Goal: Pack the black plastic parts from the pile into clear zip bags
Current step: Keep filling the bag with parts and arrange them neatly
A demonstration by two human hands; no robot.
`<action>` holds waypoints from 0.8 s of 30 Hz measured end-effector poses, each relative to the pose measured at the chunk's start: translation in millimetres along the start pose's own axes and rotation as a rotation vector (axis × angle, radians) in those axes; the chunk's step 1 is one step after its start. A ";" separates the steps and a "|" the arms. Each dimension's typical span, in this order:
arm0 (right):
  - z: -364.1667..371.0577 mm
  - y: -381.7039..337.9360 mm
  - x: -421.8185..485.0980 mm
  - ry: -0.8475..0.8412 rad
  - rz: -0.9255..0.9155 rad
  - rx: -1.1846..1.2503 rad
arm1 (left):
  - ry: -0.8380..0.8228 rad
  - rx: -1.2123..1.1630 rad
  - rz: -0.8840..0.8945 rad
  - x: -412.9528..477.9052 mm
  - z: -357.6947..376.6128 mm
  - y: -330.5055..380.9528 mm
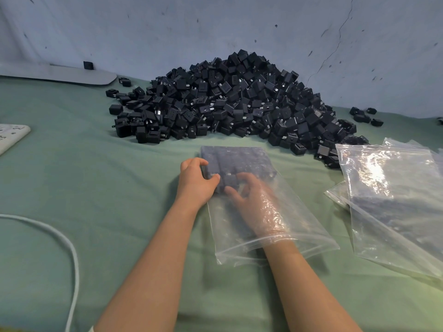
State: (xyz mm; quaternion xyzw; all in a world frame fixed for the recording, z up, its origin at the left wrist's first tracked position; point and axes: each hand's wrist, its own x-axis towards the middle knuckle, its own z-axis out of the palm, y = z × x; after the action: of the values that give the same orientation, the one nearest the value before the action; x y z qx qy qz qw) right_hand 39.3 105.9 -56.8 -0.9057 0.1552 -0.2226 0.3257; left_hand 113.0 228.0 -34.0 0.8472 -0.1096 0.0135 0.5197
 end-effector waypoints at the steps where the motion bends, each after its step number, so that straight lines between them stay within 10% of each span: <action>1: -0.4 0.0 -0.3 -0.003 0.001 -0.003 | -0.003 0.000 -0.001 -0.1 0.1 0.1; 24: -0.7 -3.9 -1.7 -0.008 0.034 -0.040 | 0.096 -0.036 -0.098 4.3 -5.2 1.0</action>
State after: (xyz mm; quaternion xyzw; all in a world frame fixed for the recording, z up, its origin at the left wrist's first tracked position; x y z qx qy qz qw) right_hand 38.0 109.2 -54.3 -0.9101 0.1735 -0.2103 0.3119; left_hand 117.5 231.5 -30.1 0.8404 -0.0430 0.0268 0.5396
